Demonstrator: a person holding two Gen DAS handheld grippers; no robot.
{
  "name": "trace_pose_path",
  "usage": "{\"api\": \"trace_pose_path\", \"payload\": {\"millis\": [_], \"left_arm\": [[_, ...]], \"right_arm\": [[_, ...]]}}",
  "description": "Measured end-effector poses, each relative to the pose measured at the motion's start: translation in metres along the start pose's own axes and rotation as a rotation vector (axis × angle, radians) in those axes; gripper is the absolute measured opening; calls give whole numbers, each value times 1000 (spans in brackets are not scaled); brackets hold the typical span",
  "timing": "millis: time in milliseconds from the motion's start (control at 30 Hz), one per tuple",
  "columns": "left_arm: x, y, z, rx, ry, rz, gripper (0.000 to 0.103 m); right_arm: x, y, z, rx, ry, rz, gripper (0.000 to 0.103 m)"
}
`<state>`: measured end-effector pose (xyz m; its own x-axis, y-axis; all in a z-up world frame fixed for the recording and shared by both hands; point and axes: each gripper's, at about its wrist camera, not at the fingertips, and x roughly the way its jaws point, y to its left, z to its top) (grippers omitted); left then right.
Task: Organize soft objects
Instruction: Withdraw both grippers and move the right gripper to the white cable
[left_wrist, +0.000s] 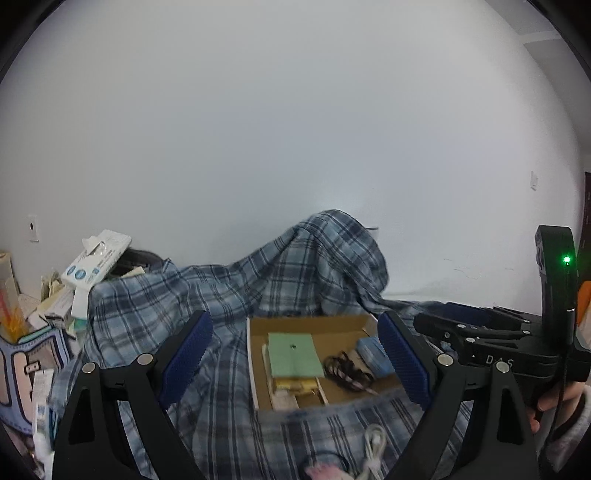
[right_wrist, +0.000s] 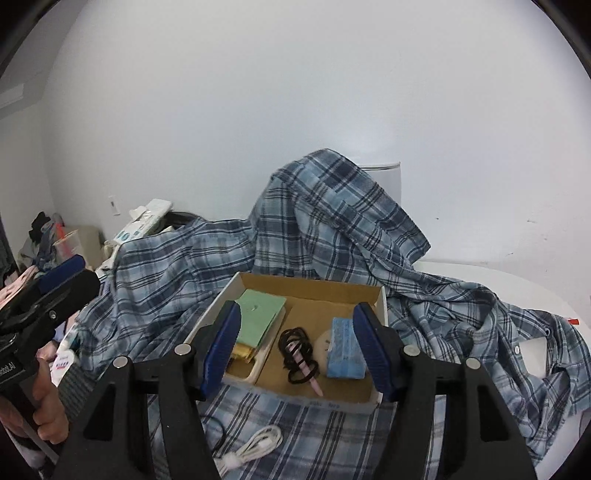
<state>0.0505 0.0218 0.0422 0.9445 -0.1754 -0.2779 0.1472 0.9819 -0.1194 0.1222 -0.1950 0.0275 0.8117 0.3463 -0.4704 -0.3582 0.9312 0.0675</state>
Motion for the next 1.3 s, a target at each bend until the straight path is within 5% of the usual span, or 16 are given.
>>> {"api": "trace_pose_path", "payload": {"millis": [333,433,1067,1133,1300], "left_arm": [[-40,-3,-36,-1,-43,-8,103],[-41,-6,-40,24,-11,-13,103],[-19,-3,-66,61,67,22,103],[-18,-1,-66,51,72,32,103],[-15,4,-64,19,81,44,103]], "right_arm": [[-37,20,-46,-30,-22,-15,64],[-42,28,-58,-68,-22,-10,71],[-9,24,-94,-57,140,47,90],[-6,22,-94,-40,167,61,88],[10,25,-98,8,307,144,56]]}}
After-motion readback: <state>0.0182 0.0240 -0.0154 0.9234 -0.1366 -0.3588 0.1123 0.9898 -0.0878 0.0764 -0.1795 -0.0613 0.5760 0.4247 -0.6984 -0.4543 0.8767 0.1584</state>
